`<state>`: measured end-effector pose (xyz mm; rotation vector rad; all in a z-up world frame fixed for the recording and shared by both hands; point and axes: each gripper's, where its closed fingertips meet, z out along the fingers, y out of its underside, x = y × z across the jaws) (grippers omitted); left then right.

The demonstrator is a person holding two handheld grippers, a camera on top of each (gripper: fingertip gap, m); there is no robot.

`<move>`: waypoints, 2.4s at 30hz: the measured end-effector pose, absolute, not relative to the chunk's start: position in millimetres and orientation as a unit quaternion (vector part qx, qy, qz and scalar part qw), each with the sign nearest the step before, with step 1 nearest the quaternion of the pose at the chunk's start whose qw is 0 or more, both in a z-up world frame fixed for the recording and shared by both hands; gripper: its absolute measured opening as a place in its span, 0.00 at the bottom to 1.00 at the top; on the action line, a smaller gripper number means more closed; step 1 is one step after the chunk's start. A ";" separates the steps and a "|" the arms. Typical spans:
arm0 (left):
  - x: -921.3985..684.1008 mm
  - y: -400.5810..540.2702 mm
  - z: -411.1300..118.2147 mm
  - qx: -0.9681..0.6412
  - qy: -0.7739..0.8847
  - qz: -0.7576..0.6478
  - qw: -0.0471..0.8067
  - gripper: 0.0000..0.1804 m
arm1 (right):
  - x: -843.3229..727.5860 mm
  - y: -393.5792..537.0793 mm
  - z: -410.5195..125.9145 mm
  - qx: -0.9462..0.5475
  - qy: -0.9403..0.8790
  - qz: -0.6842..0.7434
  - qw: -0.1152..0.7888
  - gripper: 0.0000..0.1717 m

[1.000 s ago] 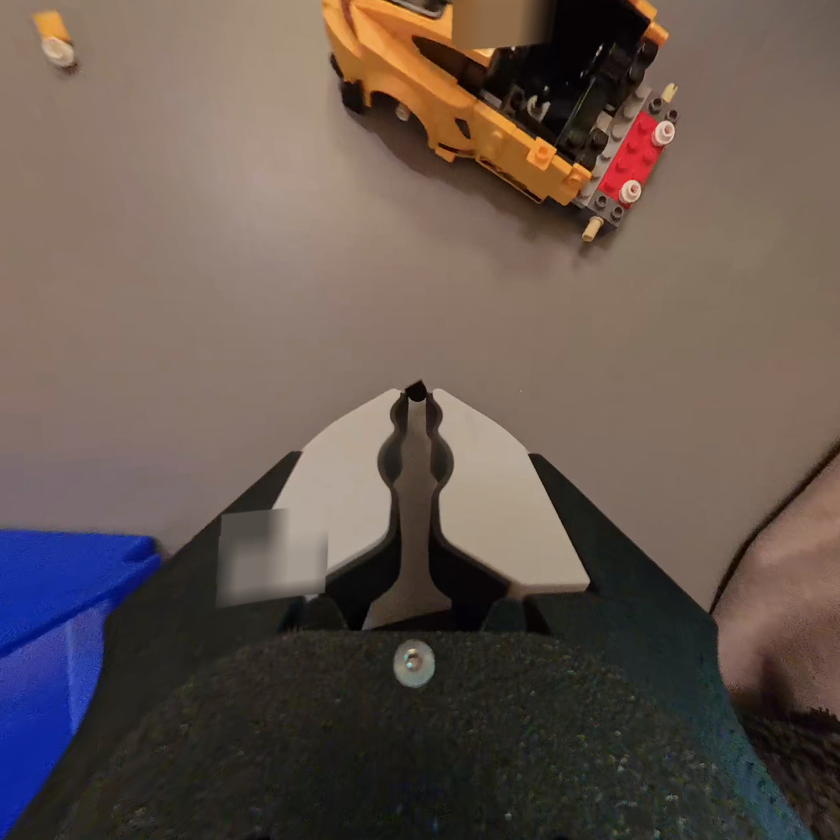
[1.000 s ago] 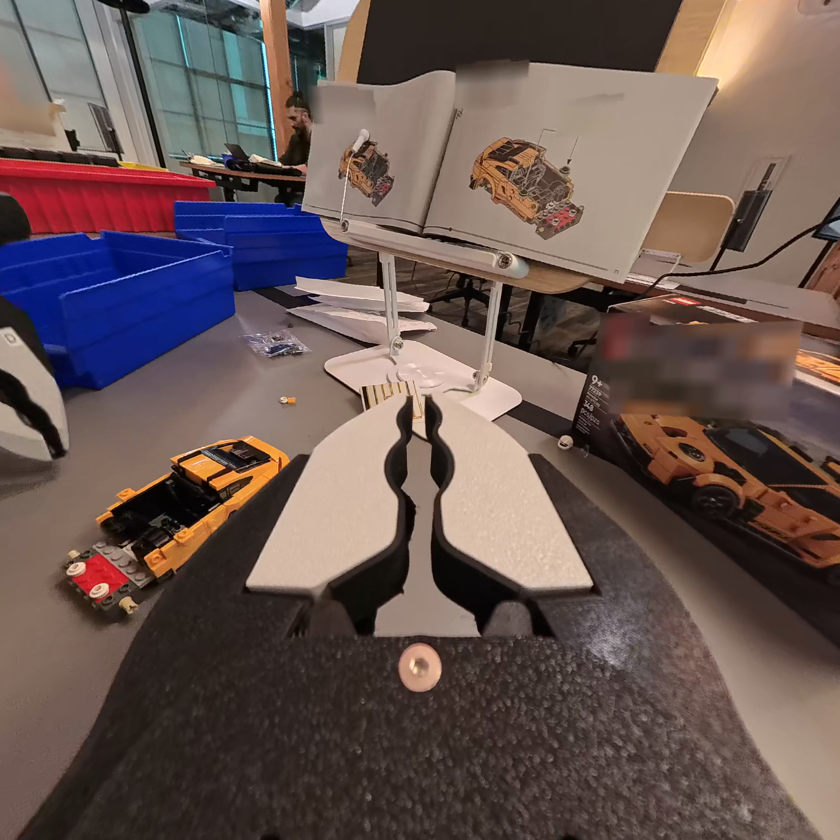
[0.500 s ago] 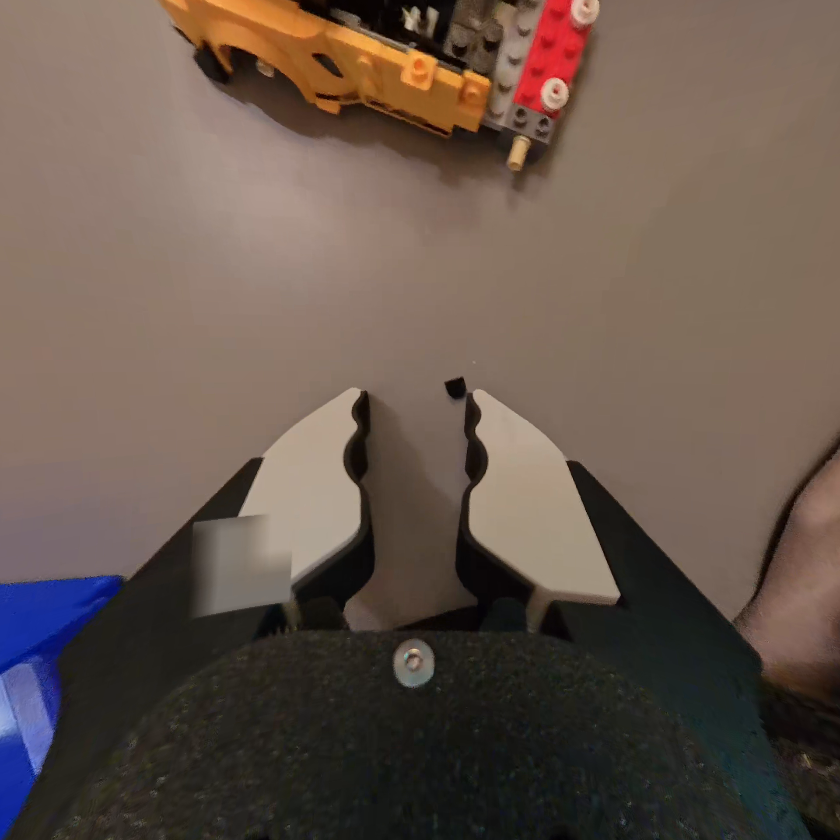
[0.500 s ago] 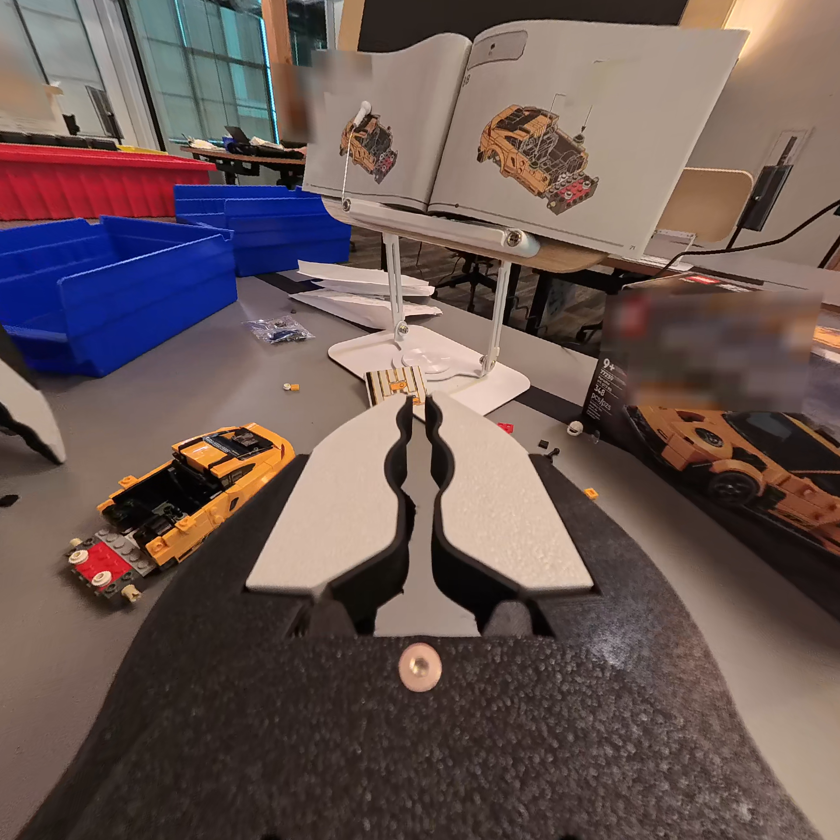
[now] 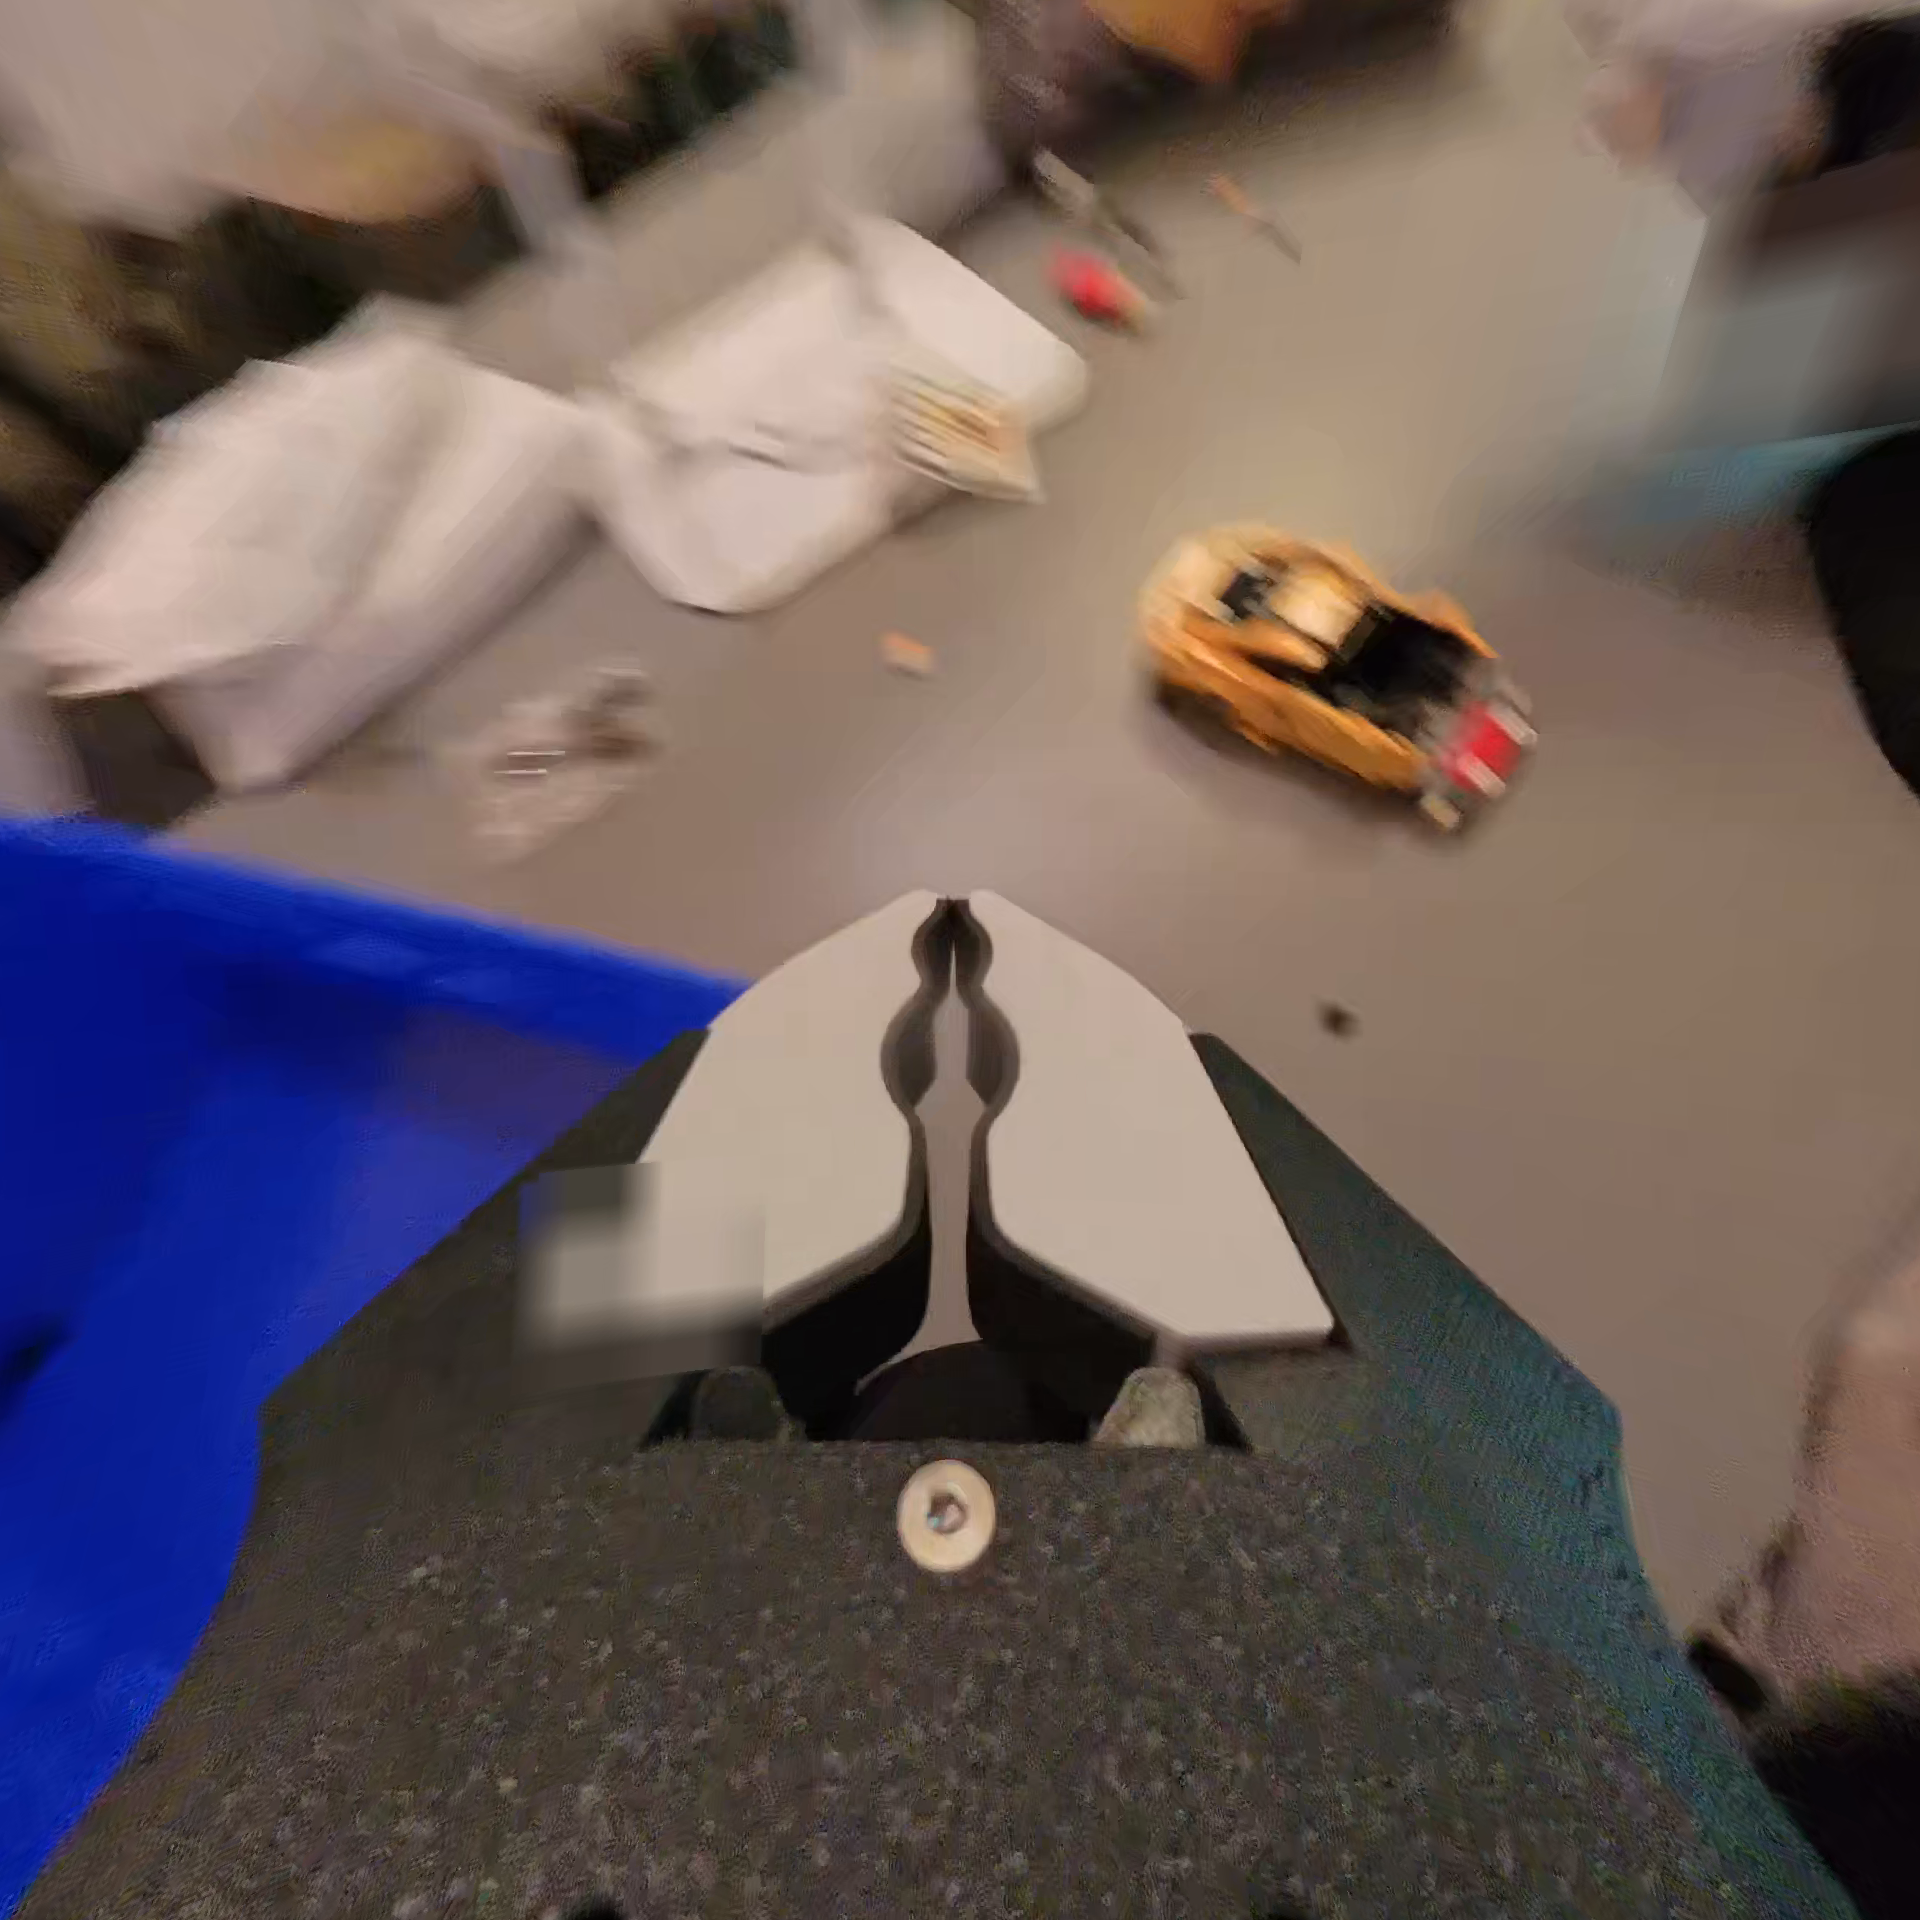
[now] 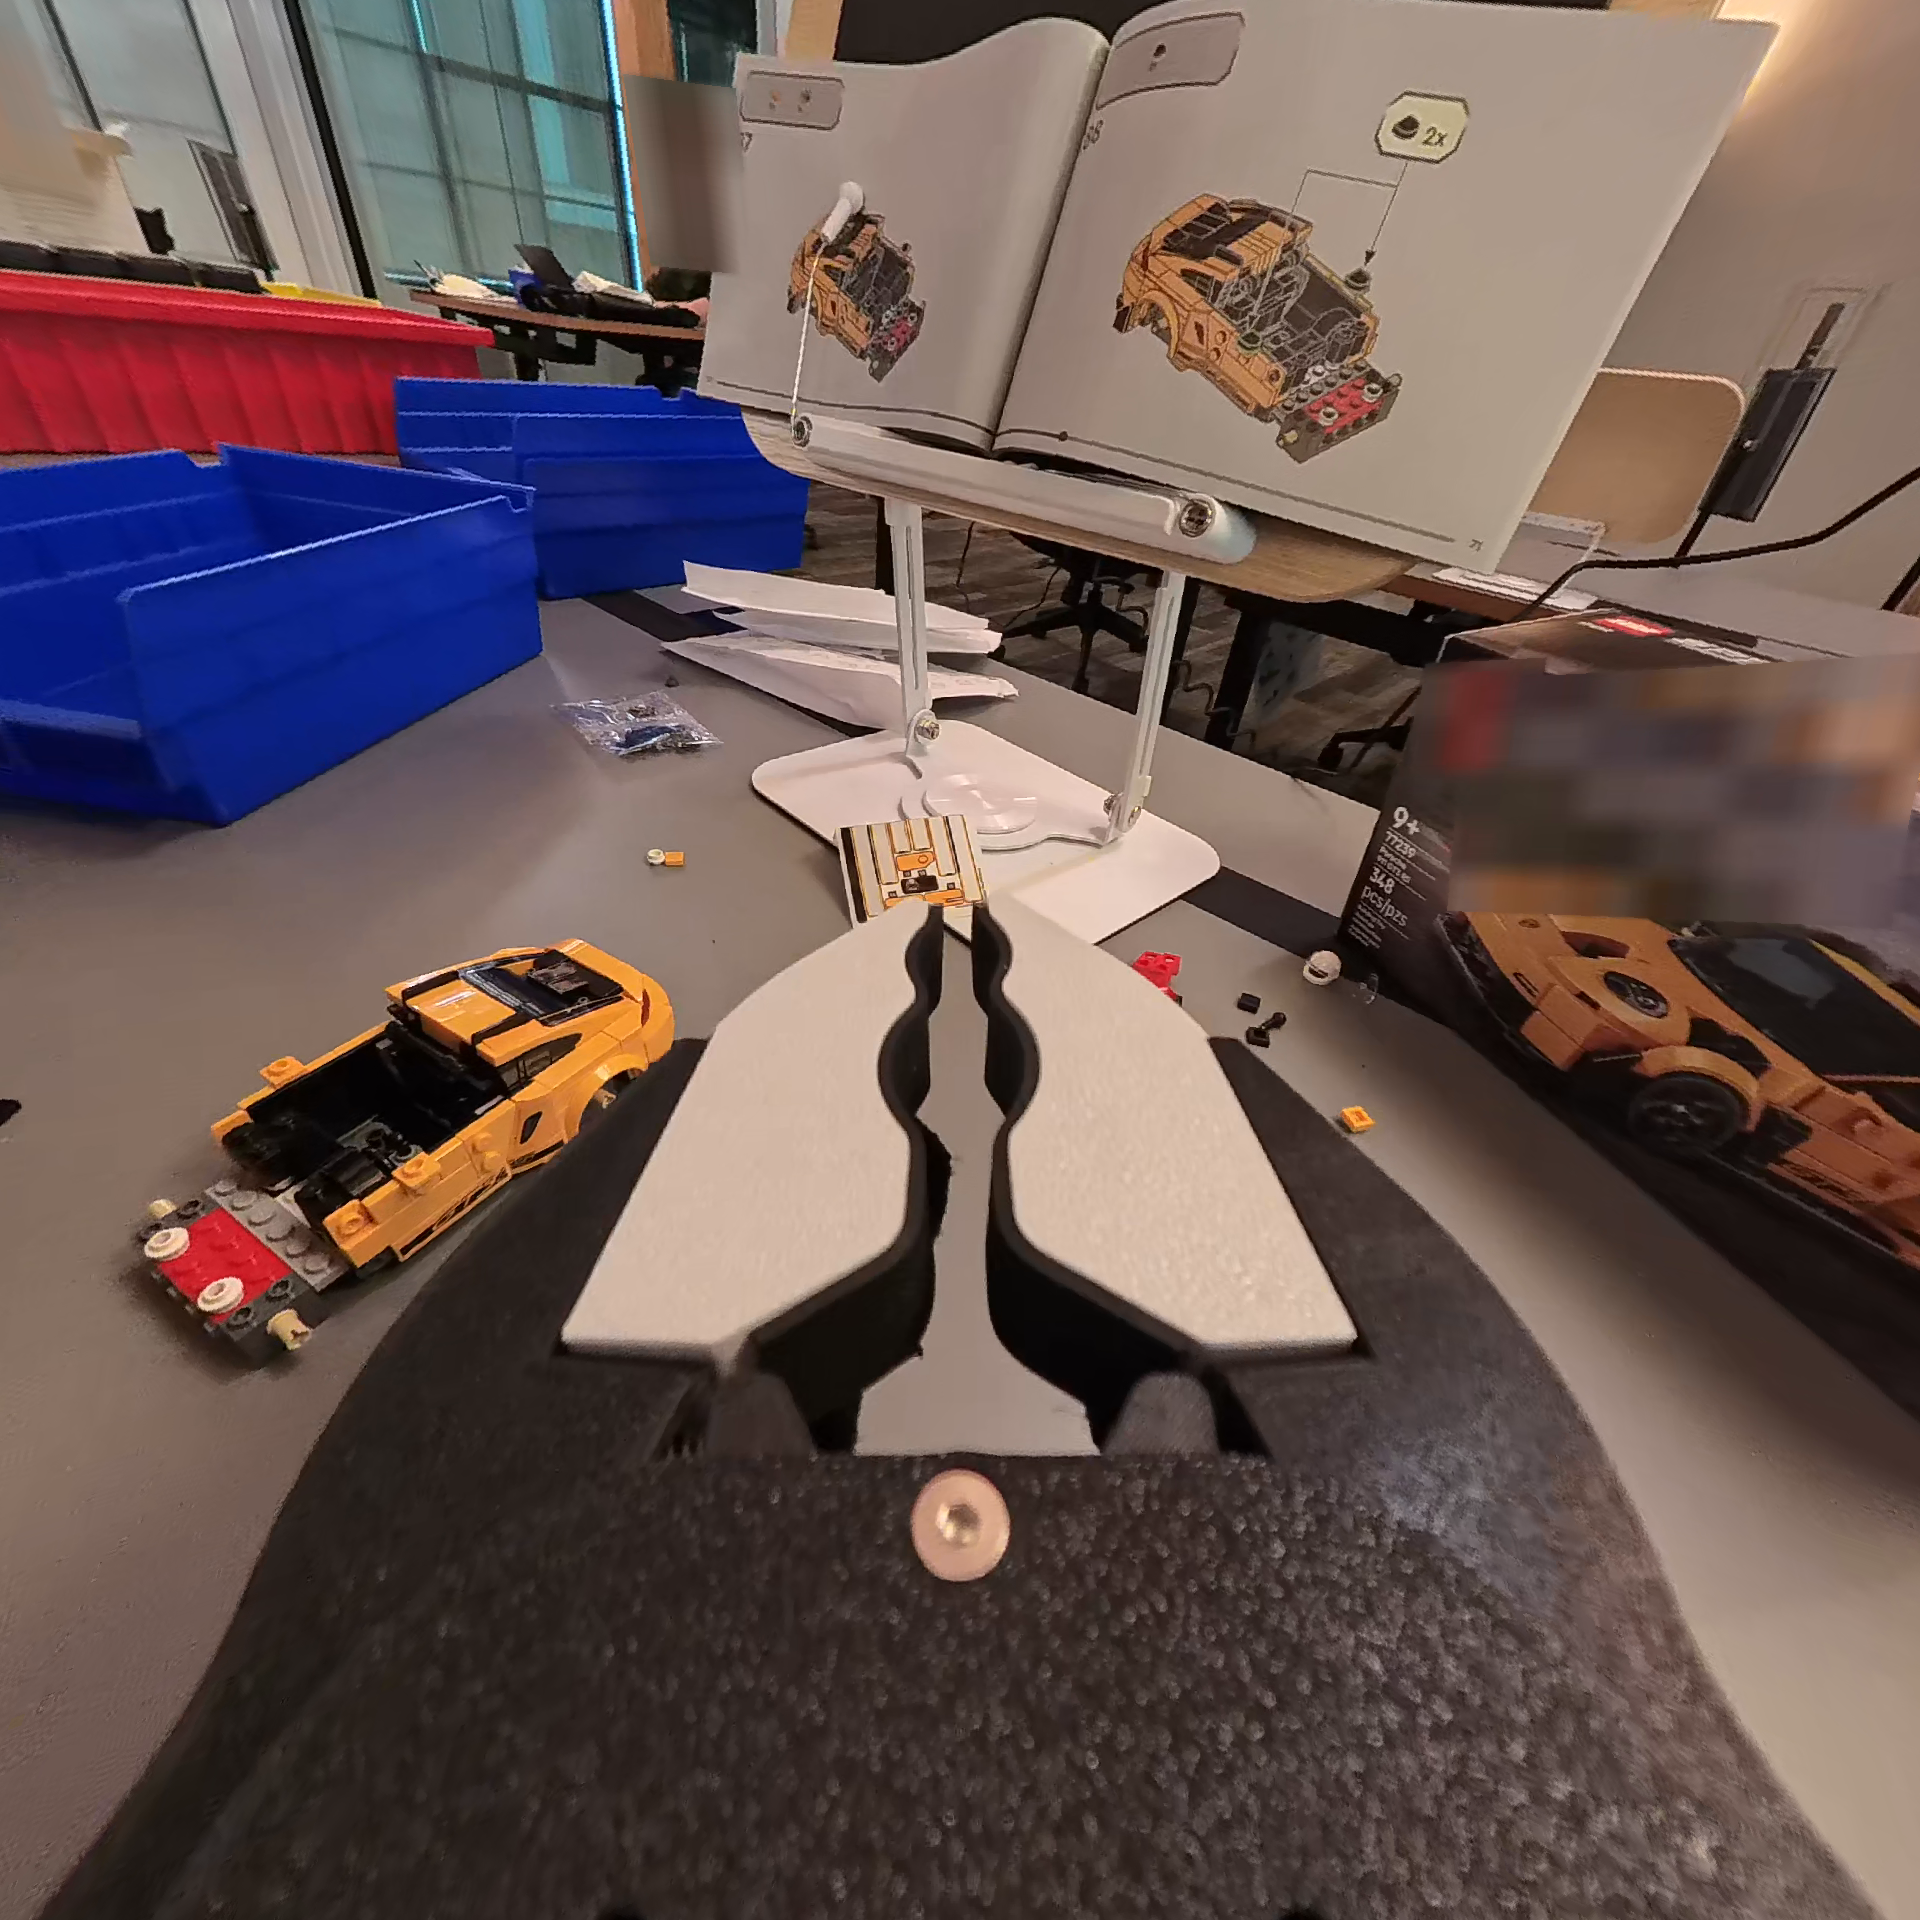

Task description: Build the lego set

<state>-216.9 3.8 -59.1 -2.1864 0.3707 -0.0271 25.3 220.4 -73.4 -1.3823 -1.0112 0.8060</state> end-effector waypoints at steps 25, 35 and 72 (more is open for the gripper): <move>-557.7 -2.4 -174.3 -0.849 -0.404 0.245 0.236 0.16 | 22.4 218.6 -81.1 -0.605 -0.415 0.385 0.560 0.03; -580.0 -0.3 -196.9 -0.799 -0.469 0.246 0.286 0.12 | 22.4 221.9 -87.8 -0.619 -0.402 0.402 0.541 0.03; -568.3 0.9 -162.9 -0.803 -0.453 0.188 0.338 0.08 | 20.3 223.1 -97.7 -0.633 -0.399 0.410 0.522 0.03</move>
